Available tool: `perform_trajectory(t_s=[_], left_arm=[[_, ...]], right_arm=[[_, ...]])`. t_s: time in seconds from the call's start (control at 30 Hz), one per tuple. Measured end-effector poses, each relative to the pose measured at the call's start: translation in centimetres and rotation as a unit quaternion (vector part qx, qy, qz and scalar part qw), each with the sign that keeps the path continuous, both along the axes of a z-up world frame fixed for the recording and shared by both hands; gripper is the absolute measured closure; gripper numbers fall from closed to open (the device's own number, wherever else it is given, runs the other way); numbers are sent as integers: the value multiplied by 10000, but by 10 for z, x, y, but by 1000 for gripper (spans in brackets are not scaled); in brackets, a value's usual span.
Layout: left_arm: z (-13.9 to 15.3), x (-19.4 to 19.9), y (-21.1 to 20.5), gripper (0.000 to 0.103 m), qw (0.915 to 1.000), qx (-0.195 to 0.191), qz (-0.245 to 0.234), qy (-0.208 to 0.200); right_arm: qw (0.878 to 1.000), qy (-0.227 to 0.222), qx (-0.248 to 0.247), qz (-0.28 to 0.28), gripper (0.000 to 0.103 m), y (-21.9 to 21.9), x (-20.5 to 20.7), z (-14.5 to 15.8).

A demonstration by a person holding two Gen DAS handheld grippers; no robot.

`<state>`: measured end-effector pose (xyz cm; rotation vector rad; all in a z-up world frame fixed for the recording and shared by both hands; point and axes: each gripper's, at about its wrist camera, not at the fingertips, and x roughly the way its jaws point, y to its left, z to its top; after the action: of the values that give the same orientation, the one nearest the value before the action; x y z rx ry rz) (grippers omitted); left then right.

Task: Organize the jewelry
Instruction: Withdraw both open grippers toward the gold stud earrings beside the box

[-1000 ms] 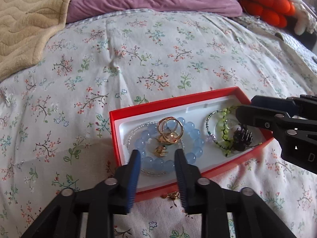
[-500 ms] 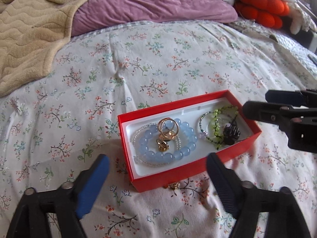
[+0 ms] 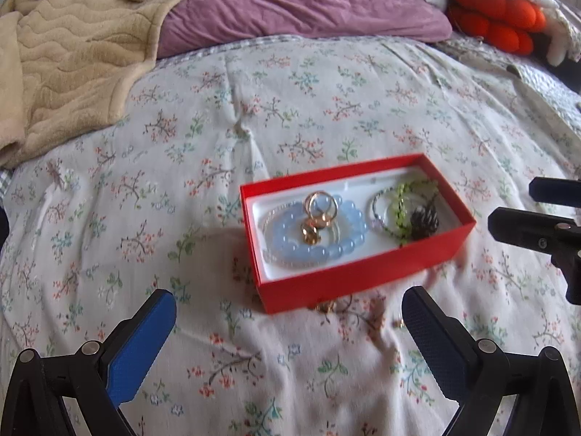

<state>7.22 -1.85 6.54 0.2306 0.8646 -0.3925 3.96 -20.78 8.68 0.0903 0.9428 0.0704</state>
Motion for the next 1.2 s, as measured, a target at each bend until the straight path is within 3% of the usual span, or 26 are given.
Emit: perform_trajectory(t_s=[0.6,0.9,1.2], left_arm=[[-16,-28,7,1,9996,-175,23,200],[-47,-29,17,1,9979,-399,275,440],[-82,-26,26,1,9969,-305,460,560]], right_arm=[[9988,427,-199,-114,26,-4,-25,-18],[9948,813,-597,144,26,9,-32,-59],[9905,996,-898,293,26,18,-33,-96]])
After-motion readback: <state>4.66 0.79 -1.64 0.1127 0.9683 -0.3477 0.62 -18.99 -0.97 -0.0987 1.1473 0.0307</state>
